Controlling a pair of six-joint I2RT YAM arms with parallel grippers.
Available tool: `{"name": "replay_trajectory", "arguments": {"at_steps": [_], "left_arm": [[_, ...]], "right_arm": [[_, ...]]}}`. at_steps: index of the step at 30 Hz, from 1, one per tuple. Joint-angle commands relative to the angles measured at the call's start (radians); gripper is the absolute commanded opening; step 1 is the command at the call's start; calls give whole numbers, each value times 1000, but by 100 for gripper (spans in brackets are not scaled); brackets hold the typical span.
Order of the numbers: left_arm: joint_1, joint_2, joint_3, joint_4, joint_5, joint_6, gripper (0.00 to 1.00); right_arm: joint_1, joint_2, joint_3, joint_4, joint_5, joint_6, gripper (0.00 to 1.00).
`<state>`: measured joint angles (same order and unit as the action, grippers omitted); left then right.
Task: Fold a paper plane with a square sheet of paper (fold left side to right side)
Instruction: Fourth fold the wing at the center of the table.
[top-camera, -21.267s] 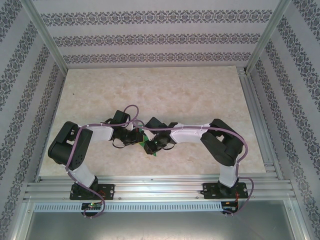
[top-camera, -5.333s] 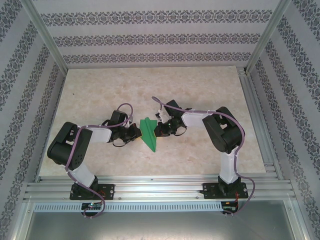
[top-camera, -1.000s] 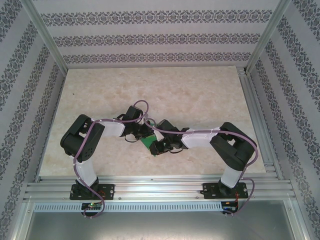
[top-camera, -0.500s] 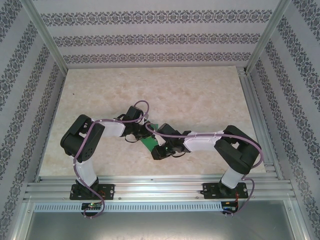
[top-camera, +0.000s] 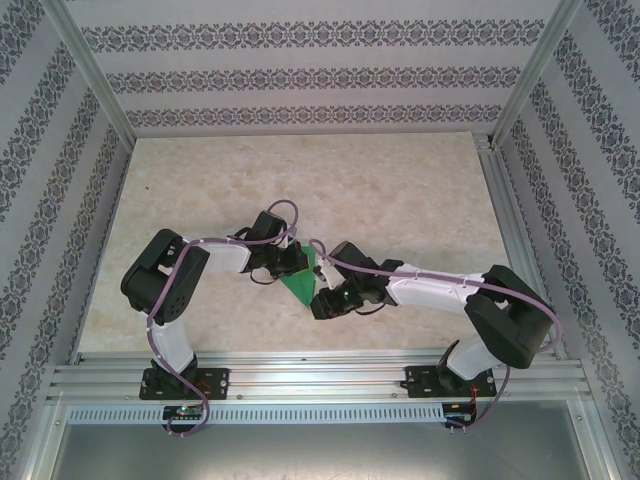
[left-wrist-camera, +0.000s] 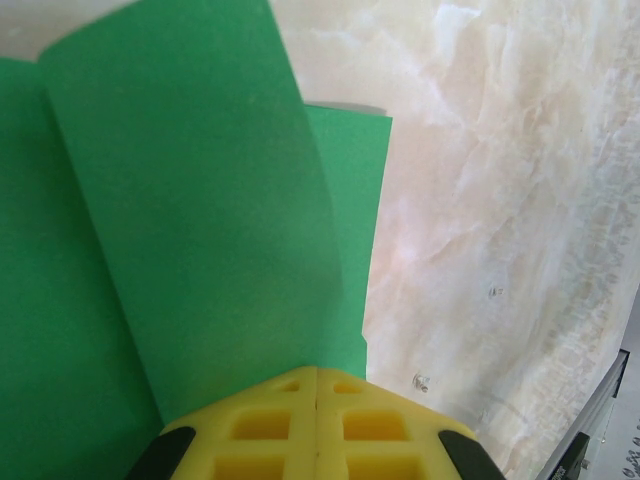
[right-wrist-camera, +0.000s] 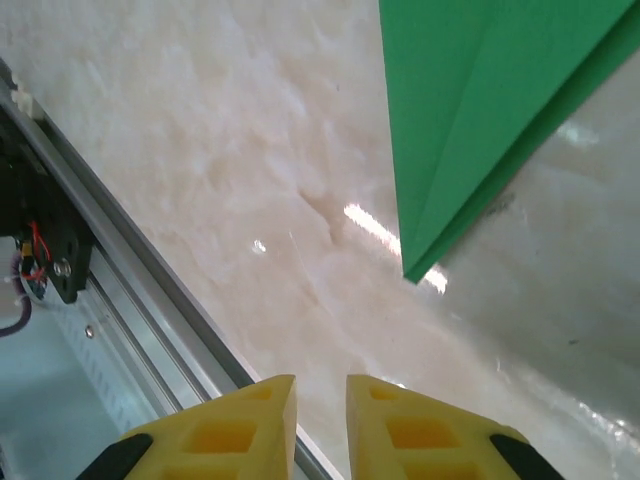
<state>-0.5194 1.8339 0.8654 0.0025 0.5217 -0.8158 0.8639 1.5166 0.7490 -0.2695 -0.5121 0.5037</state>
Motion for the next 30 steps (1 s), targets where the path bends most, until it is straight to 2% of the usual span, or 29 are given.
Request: {"name": "replay_trajectory", "arguments": {"at_steps": [1,9,15,19,26,28,30], "left_arm": [[7,33,-17,-91,-126,27,0],[6,27,-17,-88,-124,25,0],[5,14,-16,-73,-102,20,2],[12,-36,19,-102,-80,42,13],[100,-255,112,-247,-85,129,44],[111,-315,135,-294,-96,154,46],[113,-363,134,-316,-91,170,42]], "right_arm": [[5,56,54,77,35,7,20],[9,209,142,62,80,-40,20],[5,244,99,21,107,-44,20],[4,268,45,30,101,-27,19],[5,288,-8,66,80,1,19],[7,295,-3,64,73,-2,18],[9,292,3,56,75,-5,18]]}}
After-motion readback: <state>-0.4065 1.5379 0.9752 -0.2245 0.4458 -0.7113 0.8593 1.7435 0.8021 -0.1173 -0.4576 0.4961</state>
